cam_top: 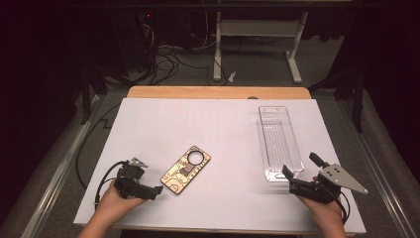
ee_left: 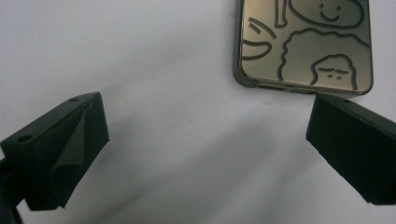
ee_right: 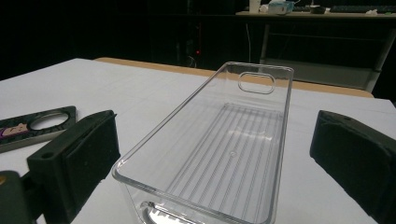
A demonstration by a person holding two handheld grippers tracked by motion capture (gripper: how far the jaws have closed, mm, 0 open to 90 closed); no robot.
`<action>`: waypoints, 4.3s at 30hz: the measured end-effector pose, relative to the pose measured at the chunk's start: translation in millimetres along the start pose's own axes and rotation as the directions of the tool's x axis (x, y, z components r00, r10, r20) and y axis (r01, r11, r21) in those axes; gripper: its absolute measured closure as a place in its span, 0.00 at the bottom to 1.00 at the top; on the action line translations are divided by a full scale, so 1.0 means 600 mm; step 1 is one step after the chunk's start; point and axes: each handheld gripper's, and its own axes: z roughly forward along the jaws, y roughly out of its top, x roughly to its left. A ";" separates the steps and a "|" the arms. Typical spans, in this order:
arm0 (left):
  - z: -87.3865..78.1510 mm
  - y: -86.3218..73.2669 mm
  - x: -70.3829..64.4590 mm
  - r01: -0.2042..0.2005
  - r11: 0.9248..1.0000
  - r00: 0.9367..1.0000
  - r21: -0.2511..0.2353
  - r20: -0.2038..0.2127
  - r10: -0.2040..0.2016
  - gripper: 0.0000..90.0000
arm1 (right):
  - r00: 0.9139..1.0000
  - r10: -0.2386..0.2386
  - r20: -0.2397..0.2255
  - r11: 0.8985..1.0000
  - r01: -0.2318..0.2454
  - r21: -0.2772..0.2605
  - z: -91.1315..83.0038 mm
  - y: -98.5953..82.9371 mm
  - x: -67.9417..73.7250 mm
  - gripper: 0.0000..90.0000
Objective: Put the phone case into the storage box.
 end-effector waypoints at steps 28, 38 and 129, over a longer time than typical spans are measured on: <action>0.008 0.026 -0.026 -0.017 0.991 1.000 0.131 -0.002 0.017 0.01 | 1.000 0.003 -0.003 1.000 -0.003 -0.012 -0.003 0.003 0.004 0.02; 0.017 0.039 -0.030 -0.018 0.977 1.000 0.214 -0.009 0.020 0.01 | 1.000 0.028 -0.002 0.999 -0.028 -0.024 -0.003 0.005 -0.002 0.02; 0.042 0.191 -0.084 -0.139 0.866 0.990 0.481 0.062 0.125 0.01 | 0.999 0.043 -0.004 0.999 -0.043 -0.014 -0.008 0.000 -0.003 0.02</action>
